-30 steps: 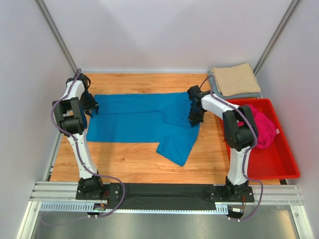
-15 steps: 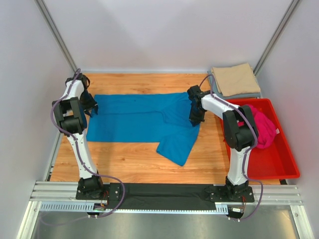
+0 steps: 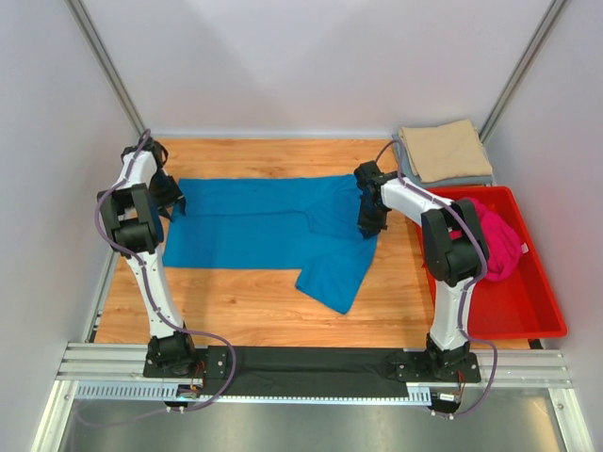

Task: Fold and stack the t-shirts
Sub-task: Fold the tshirt

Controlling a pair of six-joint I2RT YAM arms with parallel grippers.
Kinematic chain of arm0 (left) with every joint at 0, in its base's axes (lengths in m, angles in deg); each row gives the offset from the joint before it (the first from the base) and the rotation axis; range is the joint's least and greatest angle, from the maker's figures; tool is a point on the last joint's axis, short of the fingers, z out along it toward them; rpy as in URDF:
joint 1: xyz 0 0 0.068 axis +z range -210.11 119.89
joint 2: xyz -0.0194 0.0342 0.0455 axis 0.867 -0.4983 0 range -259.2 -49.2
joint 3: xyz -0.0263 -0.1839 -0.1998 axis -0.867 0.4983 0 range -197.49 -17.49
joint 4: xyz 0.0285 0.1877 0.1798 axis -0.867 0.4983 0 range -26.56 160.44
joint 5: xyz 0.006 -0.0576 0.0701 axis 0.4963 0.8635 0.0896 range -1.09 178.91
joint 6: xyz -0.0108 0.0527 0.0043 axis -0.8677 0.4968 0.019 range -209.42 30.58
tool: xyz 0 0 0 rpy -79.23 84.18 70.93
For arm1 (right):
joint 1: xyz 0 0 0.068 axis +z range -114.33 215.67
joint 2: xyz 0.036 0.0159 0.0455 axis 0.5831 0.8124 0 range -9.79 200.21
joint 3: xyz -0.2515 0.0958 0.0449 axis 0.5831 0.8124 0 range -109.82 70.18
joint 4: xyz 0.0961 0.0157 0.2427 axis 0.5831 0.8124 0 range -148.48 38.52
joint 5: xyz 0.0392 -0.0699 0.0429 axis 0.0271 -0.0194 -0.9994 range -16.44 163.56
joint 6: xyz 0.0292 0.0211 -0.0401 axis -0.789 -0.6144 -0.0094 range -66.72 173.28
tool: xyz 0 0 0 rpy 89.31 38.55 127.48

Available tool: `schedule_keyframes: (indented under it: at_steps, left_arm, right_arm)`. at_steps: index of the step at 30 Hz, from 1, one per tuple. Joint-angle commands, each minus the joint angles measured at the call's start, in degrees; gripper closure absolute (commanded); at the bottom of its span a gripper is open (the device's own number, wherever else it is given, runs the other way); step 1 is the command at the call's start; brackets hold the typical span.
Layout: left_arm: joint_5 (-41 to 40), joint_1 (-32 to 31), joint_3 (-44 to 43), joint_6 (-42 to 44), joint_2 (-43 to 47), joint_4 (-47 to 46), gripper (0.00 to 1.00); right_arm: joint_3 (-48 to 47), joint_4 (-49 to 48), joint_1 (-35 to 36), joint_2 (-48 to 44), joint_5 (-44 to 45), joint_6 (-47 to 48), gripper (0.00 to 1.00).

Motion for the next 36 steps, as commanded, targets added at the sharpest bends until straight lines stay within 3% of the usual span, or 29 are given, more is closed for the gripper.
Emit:
schedule_keyframes:
  at_steps: [1,4,11,16,24,29,36]
  left_arm:
    - [1.6,0.9,-0.4,0.9,3.6,0.8,0.48]
    - [2.0,0.9,4.4,-0.2,8.0,-0.2,0.45]
    - [2.5,0.9,15.1,-4.3,17.0,-6.2,0.43]
    - [3.7,1.1,21.1,-6.4,22.3,-8.5,0.41]
    - [9.6,4.8,35.1,-9.9,28.1,-12.3,0.4]
    - [5.3,6.6,35.6,-7.9,28.6,-11.0,0.4]
    - [7.2,11.8,39.3,-8.9,29.5,-14.4,0.4]
  right_arm:
    - [-2.0,2.4,0.4,-2.7,-0.9,-0.1,0.81]
    - [-1.2,5.1,0.6,-5.9,-0.4,-2.4,0.65]
    - [4.3,11.0,4.7,-13.1,-3.7,-5.5,0.55]
    - [13.1,8.9,10.5,-19.6,-10.1,-10.4,0.5]
    - [27.6,2.6,15.1,-27.7,-15.7,-15.6,0.48]
    - [32.7,-2.8,16.9,-30.9,-19.0,-19.4,0.48]
    - [38.5,-11.3,20.0,-30.5,-21.1,-26.1,0.49]
